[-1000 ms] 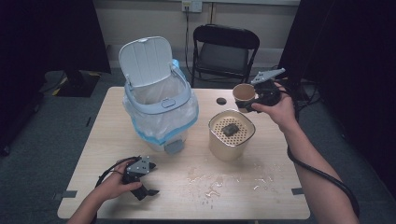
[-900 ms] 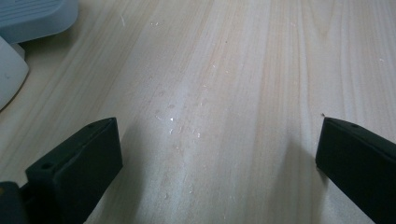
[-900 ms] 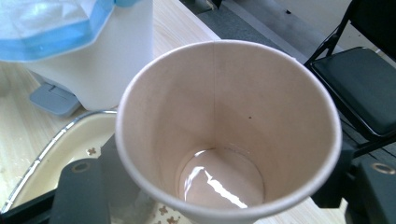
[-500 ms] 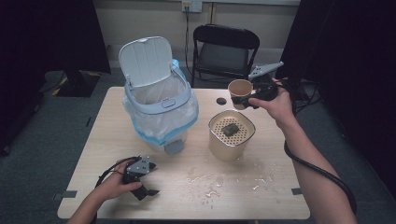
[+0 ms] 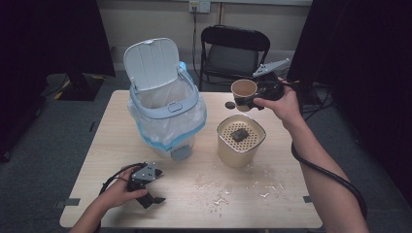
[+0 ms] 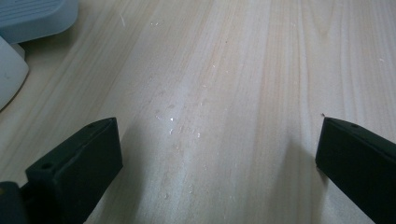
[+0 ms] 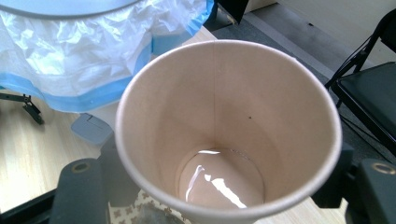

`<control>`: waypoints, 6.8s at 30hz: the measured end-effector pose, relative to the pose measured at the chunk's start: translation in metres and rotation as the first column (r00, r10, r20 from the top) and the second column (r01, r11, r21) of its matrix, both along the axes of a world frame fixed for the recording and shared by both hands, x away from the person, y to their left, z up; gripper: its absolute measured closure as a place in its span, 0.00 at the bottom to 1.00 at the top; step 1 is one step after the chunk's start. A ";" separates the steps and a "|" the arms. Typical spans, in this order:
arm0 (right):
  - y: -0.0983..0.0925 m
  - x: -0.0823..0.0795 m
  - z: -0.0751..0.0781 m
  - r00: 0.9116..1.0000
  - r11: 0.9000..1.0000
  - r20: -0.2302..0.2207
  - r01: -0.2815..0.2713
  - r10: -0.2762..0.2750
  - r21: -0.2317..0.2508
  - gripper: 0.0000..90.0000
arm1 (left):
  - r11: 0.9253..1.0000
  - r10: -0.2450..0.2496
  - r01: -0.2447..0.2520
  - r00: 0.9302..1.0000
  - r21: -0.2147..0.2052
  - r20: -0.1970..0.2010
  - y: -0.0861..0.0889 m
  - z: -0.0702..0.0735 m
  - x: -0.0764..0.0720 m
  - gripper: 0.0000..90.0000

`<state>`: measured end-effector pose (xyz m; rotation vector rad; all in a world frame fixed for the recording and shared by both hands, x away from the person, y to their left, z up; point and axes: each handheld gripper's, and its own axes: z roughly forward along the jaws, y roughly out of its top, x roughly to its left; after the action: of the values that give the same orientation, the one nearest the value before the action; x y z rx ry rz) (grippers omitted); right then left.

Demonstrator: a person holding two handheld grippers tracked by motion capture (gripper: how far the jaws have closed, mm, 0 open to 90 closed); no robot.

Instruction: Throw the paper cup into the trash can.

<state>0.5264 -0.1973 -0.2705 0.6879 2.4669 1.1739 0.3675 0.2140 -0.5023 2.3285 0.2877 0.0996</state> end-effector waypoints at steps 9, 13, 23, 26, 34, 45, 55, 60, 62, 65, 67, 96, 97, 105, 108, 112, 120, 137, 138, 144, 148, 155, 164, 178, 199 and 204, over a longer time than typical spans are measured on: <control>0.009 0.002 0.007 1.000 1.000 -0.008 -0.018 0.018 -0.006 0.31 | 1.000 -0.003 0.003 1.000 0.008 -0.003 0.000 0.001 0.000 0.00; 0.013 0.004 0.011 1.000 1.000 -0.010 -0.026 0.026 -0.002 0.31 | 1.000 -0.001 0.001 1.000 -0.001 0.003 0.000 0.000 0.000 0.00; 0.024 0.006 0.021 0.999 0.999 -0.012 -0.046 0.046 -0.001 0.31 | 1.000 0.000 0.000 1.000 -0.002 0.005 0.000 0.000 0.000 0.00; 0.028 0.006 0.024 0.998 0.998 -0.014 -0.055 0.055 -0.002 0.31 | 1.000 -0.001 0.001 1.000 -0.002 0.006 0.000 0.000 0.000 0.00; 0.038 0.007 0.034 0.997 0.997 -0.004 -0.079 0.079 0.018 0.31 | 1.000 -0.001 0.001 1.000 0.000 0.005 0.000 0.000 0.000 0.00; 0.051 0.009 0.047 0.996 0.995 0.002 -0.094 0.094 0.017 0.31 | 1.000 0.000 0.000 1.000 0.004 0.000 0.000 0.000 0.000 0.00; 0.059 0.011 0.053 0.995 0.995 -0.003 -0.096 0.096 0.006 0.31 | 1.000 0.001 -0.001 1.000 0.004 0.007 0.000 0.000 0.000 0.00; 0.061 0.013 0.057 0.996 0.995 0.000 -0.094 0.094 0.012 0.31 | 1.000 0.000 0.000 1.000 0.015 0.001 0.000 0.001 0.000 0.00; 0.063 0.013 0.059 0.996 0.996 0.001 -0.093 0.093 0.012 0.31 | 1.000 -0.002 0.002 1.000 0.006 0.001 0.000 0.000 0.000 0.00; 0.066 0.013 0.061 0.995 0.995 0.006 -0.101 0.101 0.013 0.31 | 1.000 -0.002 0.002 1.000 0.008 0.002 0.000 0.000 0.000 0.00; 0.069 0.013 0.063 0.995 0.995 0.004 -0.103 0.102 0.019 0.31 | 1.000 0.001 -0.001 1.000 0.004 -0.002 0.000 0.000 0.000 0.00; 0.118 0.015 0.082 0.987 0.986 0.024 -0.162 0.162 0.028 0.31 | 1.000 0.000 0.000 1.000 0.002 -0.002 0.000 0.000 0.000 0.00; 0.120 0.015 0.082 0.986 0.986 0.024 -0.165 0.164 0.027 0.31 | 1.000 -0.004 0.004 1.000 0.005 -0.007 0.000 0.000 0.000 0.00; 0.136 0.016 0.082 0.983 0.982 0.024 -0.185 0.184 0.034 0.31 | 1.000 -0.001 0.001 1.000 0.003 0.000 0.000 0.000 0.000 0.00; 0.141 0.017 0.082 0.981 0.981 0.027 -0.191 0.191 0.038 0.31 | 1.000 0.000 0.000 1.000 0.004 -0.004 0.000 0.000 0.000 0.00; 0.148 0.018 0.082 0.980 0.980 0.023 -0.197 0.196 0.039 0.31 | 1.000 0.000 0.000 1.000 0.000 -0.001 0.000 0.000 0.000 0.00; 0.163 0.018 0.079 0.977 0.976 0.016 -0.215 0.215 0.038 0.31 | 1.000 0.000 0.000 1.000 0.002 0.001 0.000 0.000 0.000 0.00; 0.184 0.024 0.067 0.971 0.969 0.007 -0.240 0.240 0.050 0.31 | 1.000 -0.001 0.001 1.000 0.003 0.002 0.000 0.000 0.000 0.00; 0.185 0.025 0.066 0.971 0.970 0.006 -0.237 0.237 0.050 0.31 | 1.000 -0.001 0.001 1.000 0.003 0.002 0.000 0.000 0.000 0.00; 0.191 0.029 0.059 0.971 0.969 -0.007 -0.240 0.241 0.058 0.31 | 1.000 -0.002 0.002 1.000 0.015 -0.005 0.000 0.001 0.000 0.00; 0.194 0.030 0.056 0.970 0.969 -0.011 -0.240 0.241 0.062 0.31 | 1.000 -0.001 0.001 1.000 0.004 -0.001 0.000 0.000 0.000 0.00; 0.198 0.033 0.051 0.970 0.969 -0.016 -0.241 0.243 0.056 0.31 | 1.000 0.000 0.000 1.000 0.004 -0.003 0.000 0.000 0.000 0.00; 0.203 0.035 0.042 0.972 0.970 -0.025 -0.232 0.235 0.076 0.30 | 1.000 -0.001 0.001 1.000 0.002 0.000 0.000 0.000 0.000 0.00; 0.202 0.028 0.039 0.967 0.967 -0.067 -0.239 0.245 0.094 0.16 | 1.000 0.000 0.000 1.000 0.002 -0.007 0.000 0.000 0.000 0.00; 0.153 0.003 0.041 0.975 0.972 -0.077 -0.198 0.209 0.130 0.16 | 1.000 -0.002 0.002 1.000 0.012 -0.002 0.000 0.001 0.000 0.00; 0.145 -0.004 0.044 0.978 0.974 -0.072 -0.184 0.194 0.130 0.16 | 1.000 -0.002 0.002 1.000 0.003 0.005 0.000 0.000 0.000 0.00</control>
<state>0.5220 -0.0526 -0.2270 0.5544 2.5945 1.4030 0.3676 0.2141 -0.5023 2.3308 0.2832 0.1052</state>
